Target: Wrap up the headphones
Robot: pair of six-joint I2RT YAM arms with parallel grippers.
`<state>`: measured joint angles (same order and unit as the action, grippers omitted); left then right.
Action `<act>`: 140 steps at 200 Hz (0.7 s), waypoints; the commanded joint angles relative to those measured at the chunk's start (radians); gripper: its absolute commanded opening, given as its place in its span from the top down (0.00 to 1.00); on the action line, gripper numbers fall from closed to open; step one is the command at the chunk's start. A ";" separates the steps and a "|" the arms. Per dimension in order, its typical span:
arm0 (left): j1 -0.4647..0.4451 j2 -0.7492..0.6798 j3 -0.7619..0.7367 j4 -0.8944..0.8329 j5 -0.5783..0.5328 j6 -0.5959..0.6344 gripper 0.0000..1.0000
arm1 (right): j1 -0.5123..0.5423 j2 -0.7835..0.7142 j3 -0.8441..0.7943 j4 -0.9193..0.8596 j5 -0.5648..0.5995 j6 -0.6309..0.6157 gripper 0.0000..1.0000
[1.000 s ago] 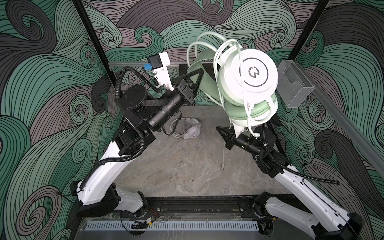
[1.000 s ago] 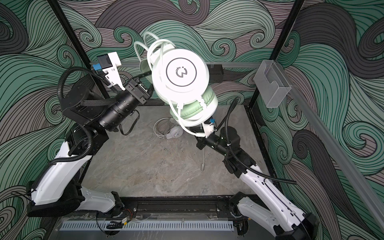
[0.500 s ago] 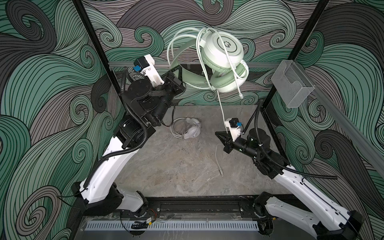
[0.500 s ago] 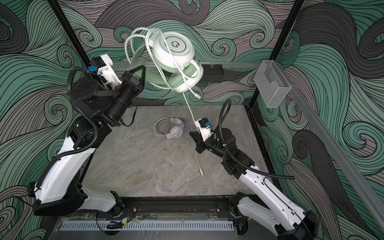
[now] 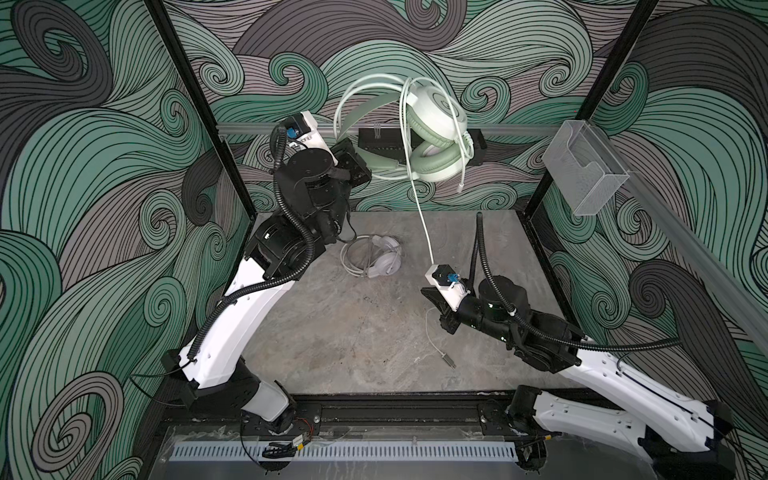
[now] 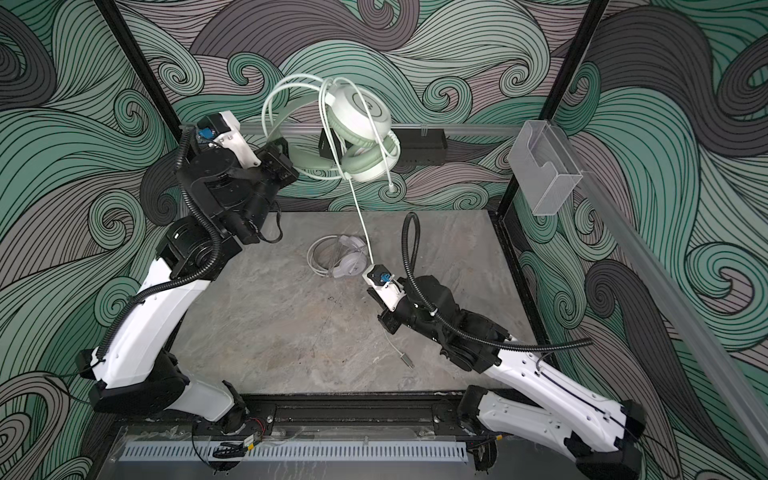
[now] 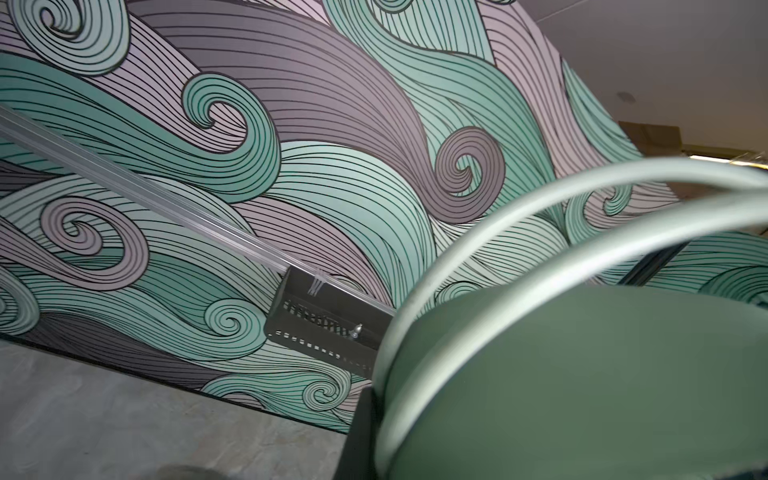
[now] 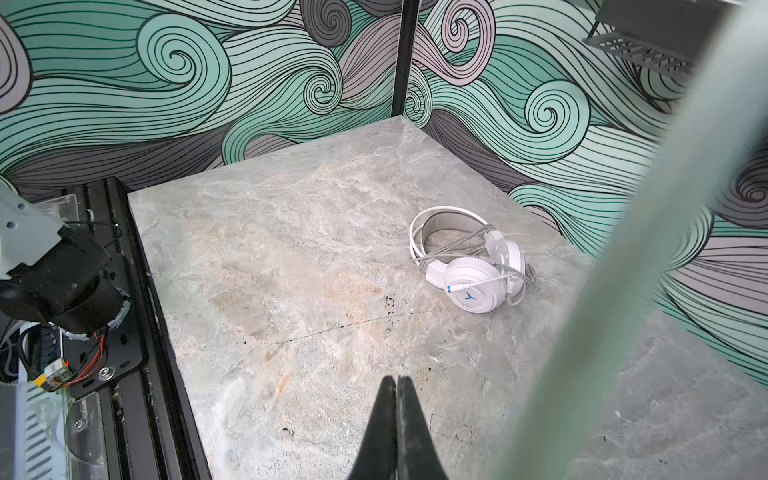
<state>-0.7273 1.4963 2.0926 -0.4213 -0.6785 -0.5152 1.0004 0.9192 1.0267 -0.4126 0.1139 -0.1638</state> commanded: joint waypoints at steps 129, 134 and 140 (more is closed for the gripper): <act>0.034 -0.084 -0.461 -0.019 -0.016 0.438 1.00 | 0.206 0.170 0.480 -0.211 0.376 -0.363 1.00; 0.026 -0.108 -0.475 -0.032 -0.014 0.460 1.00 | 0.202 0.174 0.485 -0.211 0.379 -0.370 1.00; 0.020 -0.125 -0.492 -0.043 0.003 0.487 1.00 | 0.194 0.179 0.488 -0.214 0.382 -0.379 1.00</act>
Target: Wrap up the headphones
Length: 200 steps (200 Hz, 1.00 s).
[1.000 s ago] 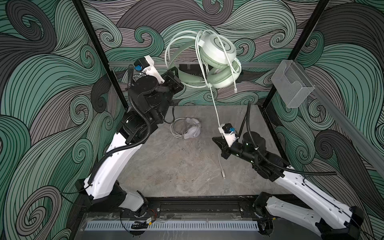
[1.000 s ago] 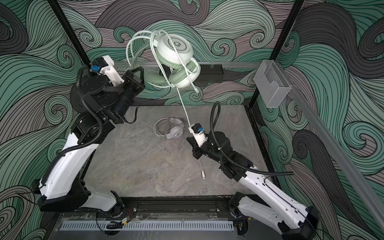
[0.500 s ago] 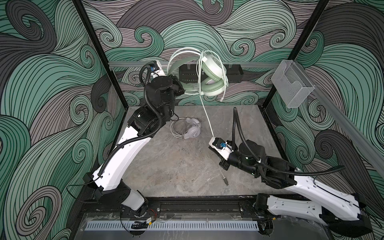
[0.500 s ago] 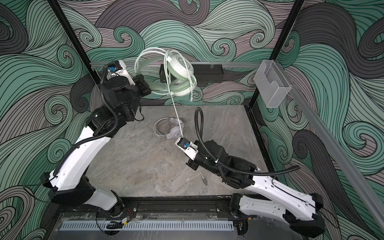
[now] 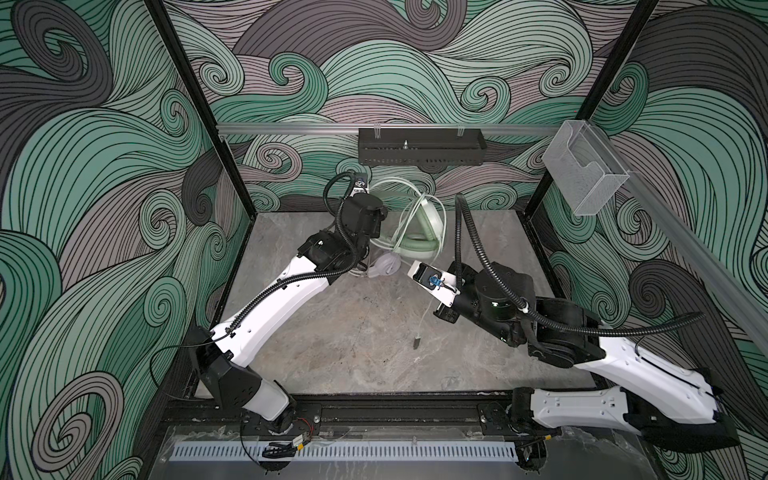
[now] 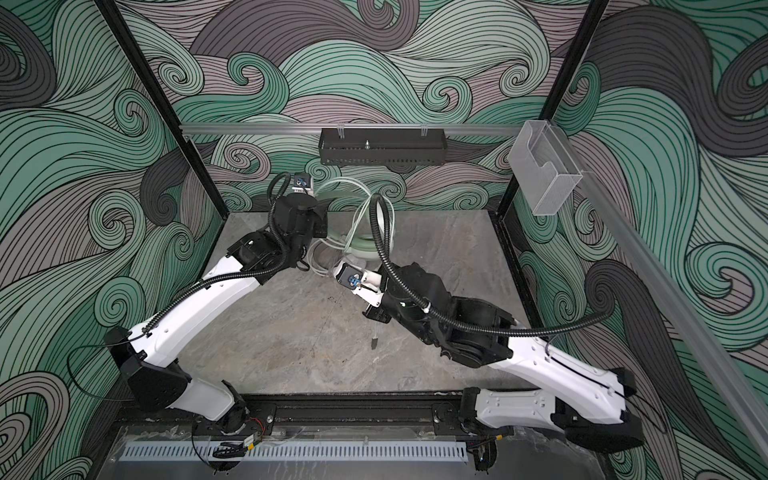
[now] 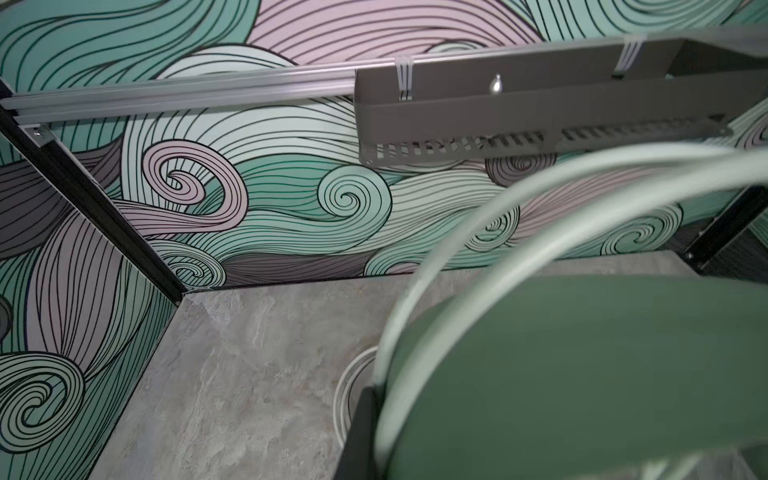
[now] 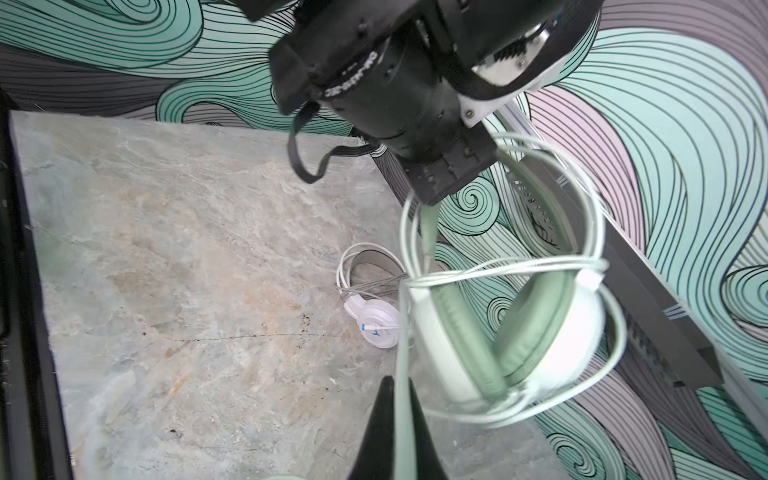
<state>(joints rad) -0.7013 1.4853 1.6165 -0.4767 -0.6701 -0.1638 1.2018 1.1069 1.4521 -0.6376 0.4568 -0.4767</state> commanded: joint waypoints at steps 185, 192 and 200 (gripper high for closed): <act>-0.098 -0.374 -0.065 -0.282 0.463 0.143 1.00 | -0.282 -0.108 -0.051 0.036 -0.101 -0.002 0.95; -0.099 -0.372 -0.051 -0.287 0.482 0.140 1.00 | -0.296 -0.114 -0.058 0.039 -0.115 0.012 0.94; -0.098 -0.370 -0.038 -0.289 0.509 0.135 1.00 | -0.311 -0.120 -0.068 0.045 -0.133 0.026 0.94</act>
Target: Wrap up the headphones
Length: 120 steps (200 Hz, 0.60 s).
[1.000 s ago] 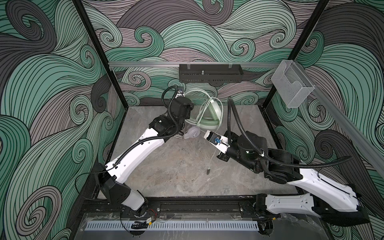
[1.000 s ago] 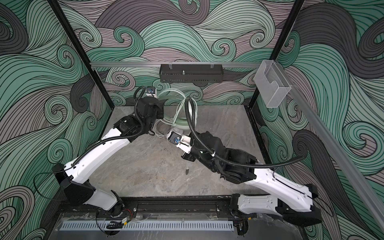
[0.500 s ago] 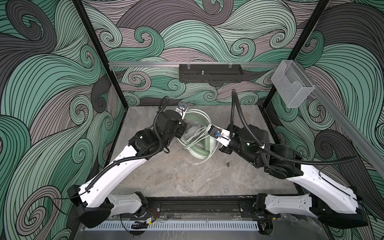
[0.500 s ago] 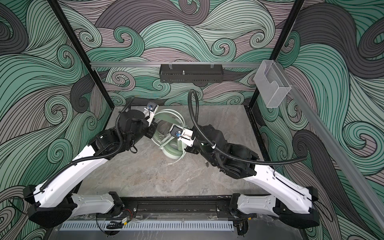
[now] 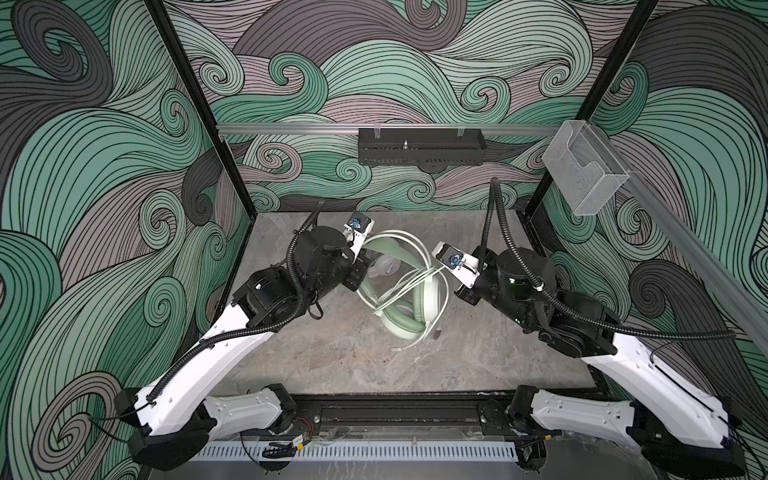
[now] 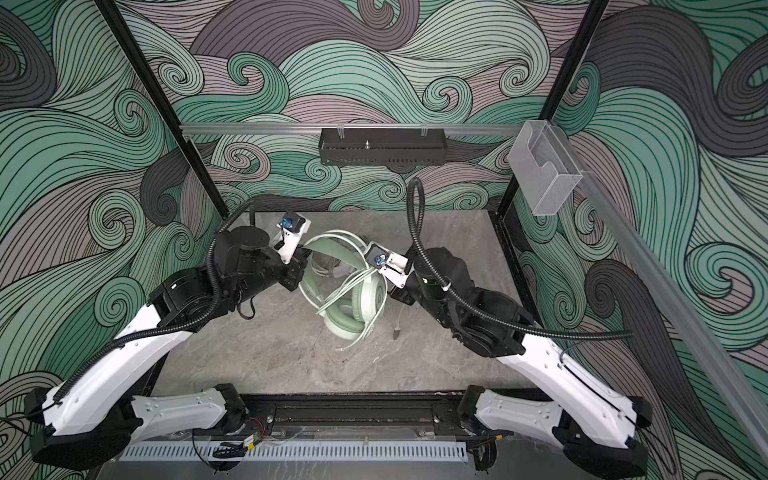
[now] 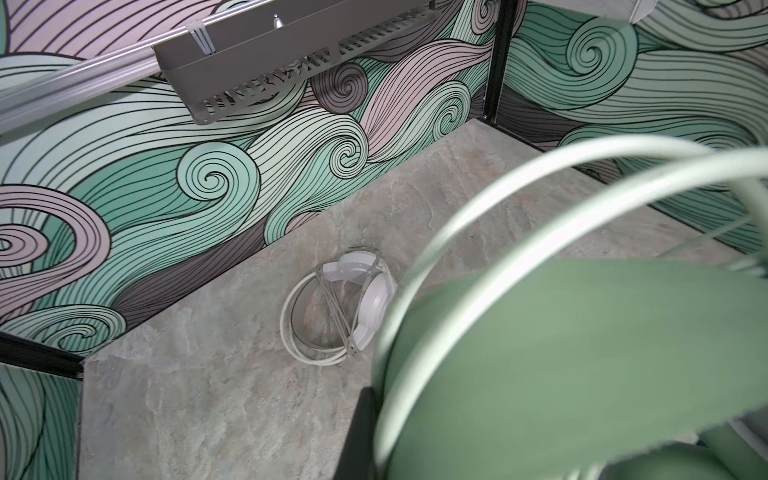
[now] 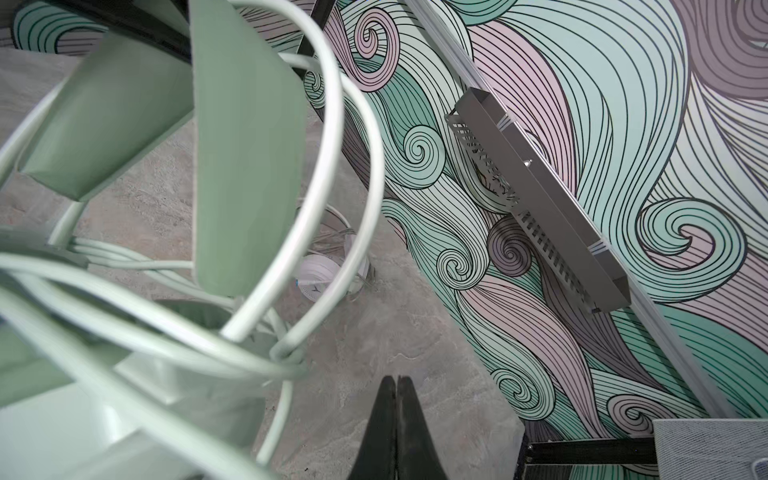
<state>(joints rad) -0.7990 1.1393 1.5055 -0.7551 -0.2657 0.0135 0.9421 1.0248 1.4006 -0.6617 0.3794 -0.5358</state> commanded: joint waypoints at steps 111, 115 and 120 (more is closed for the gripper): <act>-0.002 0.014 0.236 -0.053 0.307 -0.074 1.00 | -0.166 -0.097 -0.114 0.129 -0.158 0.143 0.83; -0.001 0.014 0.242 -0.051 0.315 -0.079 1.00 | -0.171 -0.099 -0.120 0.136 -0.165 0.148 0.83; -0.001 0.017 0.250 -0.049 0.321 -0.084 1.00 | -0.177 -0.103 -0.127 0.144 -0.176 0.157 0.82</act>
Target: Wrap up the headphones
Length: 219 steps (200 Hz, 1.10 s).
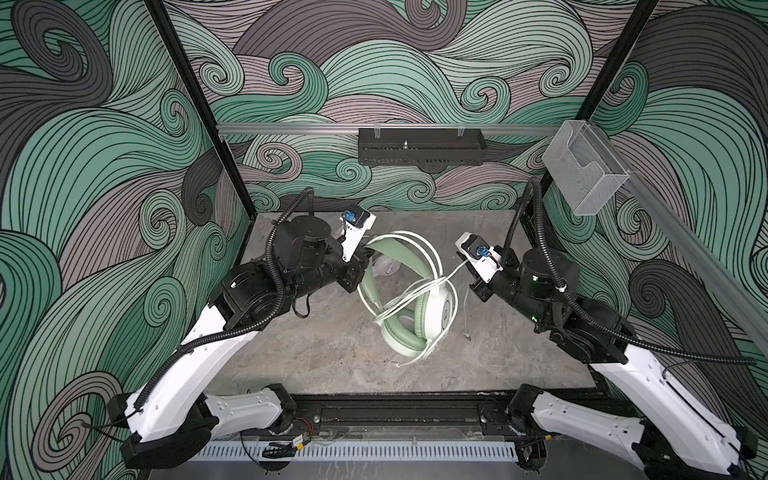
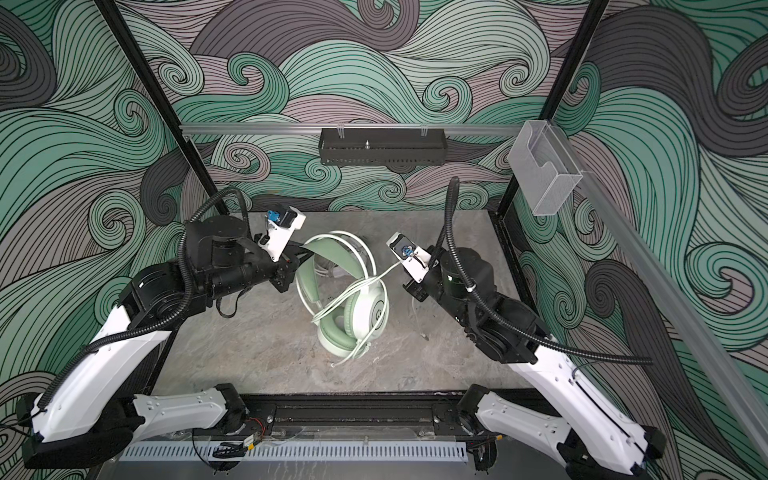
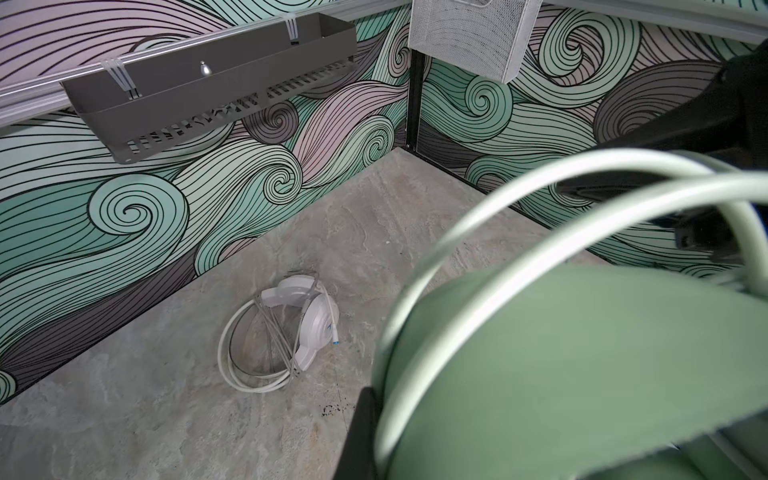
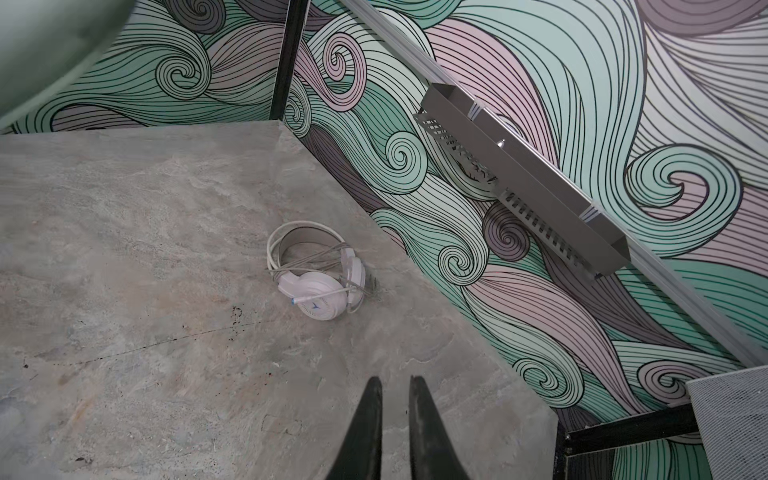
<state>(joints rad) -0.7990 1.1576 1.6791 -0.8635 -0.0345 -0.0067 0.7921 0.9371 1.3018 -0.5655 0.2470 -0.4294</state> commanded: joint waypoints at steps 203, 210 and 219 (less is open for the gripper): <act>0.000 0.100 0.377 0.464 0.021 -0.526 1.00 | -0.062 -0.073 -0.188 0.467 -0.341 0.240 0.71; -0.001 0.099 0.374 0.479 0.005 -0.540 1.00 | -0.062 -0.074 -0.195 0.471 -0.347 0.243 0.71; 0.000 0.099 0.375 0.489 -0.023 -0.556 1.00 | -0.062 -0.079 -0.203 0.476 -0.353 0.246 0.71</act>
<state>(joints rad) -0.7990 1.2705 1.9999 -0.5388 0.0257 -0.4324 0.7353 0.8730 1.1206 -0.1387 -0.0650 -0.2150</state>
